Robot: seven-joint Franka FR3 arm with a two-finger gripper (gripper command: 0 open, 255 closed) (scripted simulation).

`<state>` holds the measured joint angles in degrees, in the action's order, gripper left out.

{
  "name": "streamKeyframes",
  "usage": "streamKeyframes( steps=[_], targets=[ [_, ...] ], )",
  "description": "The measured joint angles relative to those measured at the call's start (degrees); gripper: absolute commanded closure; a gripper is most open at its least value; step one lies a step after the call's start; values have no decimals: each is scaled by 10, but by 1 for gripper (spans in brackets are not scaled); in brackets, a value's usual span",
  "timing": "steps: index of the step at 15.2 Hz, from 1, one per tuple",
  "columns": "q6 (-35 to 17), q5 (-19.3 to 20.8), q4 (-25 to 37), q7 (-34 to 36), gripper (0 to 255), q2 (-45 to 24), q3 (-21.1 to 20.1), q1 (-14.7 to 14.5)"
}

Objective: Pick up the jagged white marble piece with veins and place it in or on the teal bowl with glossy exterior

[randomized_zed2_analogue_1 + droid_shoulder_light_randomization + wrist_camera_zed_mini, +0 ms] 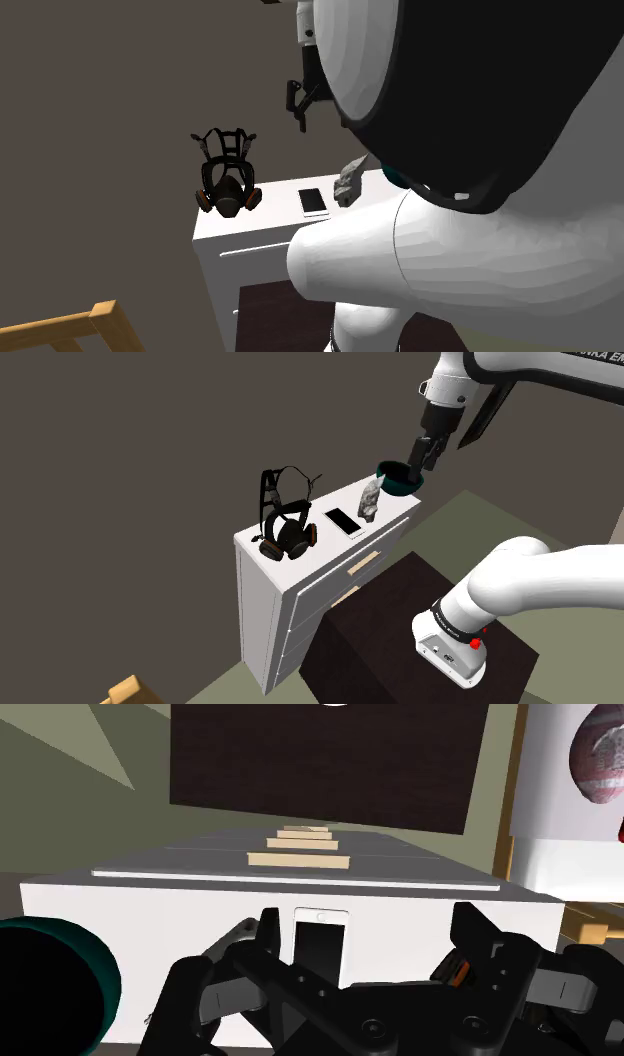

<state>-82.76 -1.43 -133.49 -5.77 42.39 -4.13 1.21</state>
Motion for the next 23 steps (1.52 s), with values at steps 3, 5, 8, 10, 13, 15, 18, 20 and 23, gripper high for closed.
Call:
streamKeyframes(
  steps=[3,5,8,10,13,15,18,20,23],
  targets=[
    [-25,1,-14,20,0,-6,-7,7],
    [-67,2,-37,51,0,-19,-16,19],
    [-132,6,-59,105,0,-50,-34,37],
    [-181,13,-76,138,0,-76,-41,53],
    [-249,27,-90,192,0,-120,-54,77],
    [-289,38,-92,231,0,-151,-63,93],
    [-348,61,-96,290,0,-198,-73,119],
    [-388,81,-91,333,0,-238,-79,138],
    [-431,107,-89,383,0,-280,-83,157]
  ],
)
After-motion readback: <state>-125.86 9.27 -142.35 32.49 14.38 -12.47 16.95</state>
